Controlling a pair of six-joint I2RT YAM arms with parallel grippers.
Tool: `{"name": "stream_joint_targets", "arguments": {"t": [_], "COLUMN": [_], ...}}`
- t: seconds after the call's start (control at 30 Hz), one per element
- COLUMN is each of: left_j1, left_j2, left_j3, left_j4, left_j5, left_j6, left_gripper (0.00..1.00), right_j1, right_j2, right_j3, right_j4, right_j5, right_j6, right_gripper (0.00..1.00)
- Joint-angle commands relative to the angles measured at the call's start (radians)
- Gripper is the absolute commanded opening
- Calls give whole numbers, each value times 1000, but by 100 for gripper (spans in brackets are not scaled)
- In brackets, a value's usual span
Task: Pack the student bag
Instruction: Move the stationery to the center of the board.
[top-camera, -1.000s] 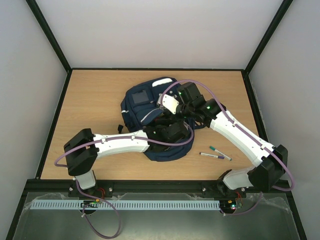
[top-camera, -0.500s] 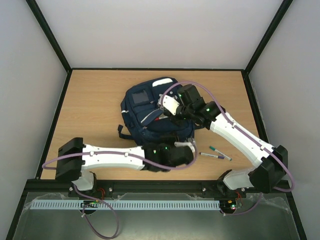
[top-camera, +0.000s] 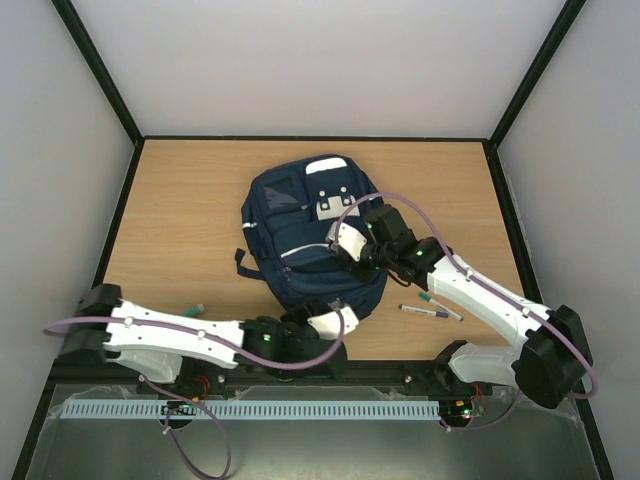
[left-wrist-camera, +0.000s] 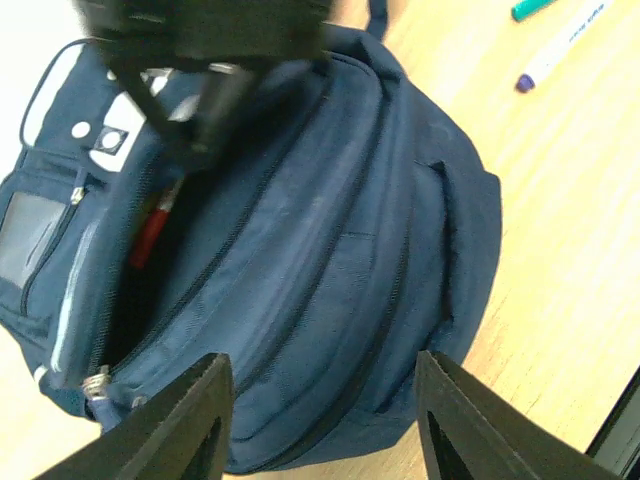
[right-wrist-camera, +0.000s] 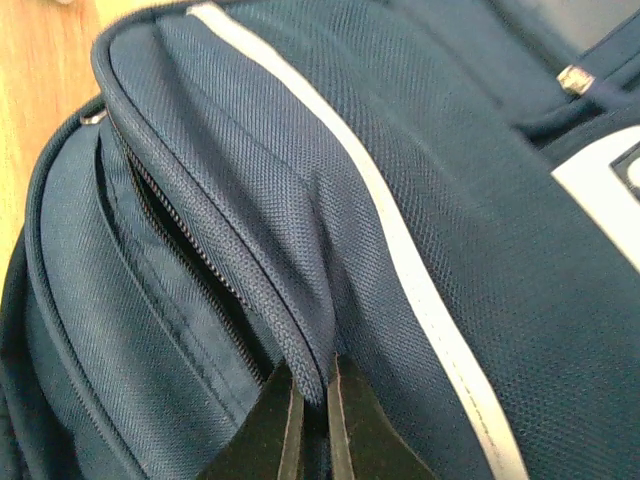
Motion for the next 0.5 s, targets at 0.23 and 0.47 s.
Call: {"name": "stream_joint_targets", "arguments": {"t": [0.23, 0.47], "left_j1": [236, 510], "left_j2": [-299, -413], "left_j3": [-67, -146], "left_j4": [14, -88], "left_j5": [12, -22], "left_j6": [-442, -944], "left_gripper": [81, 90], "right_j1": [5, 5], "right_j2": [-52, -33], "right_j3": [-154, -177], "right_j4": [144, 162], "right_j5": [-80, -117], "right_j6": [60, 57], "right_gripper": [1, 1]}}
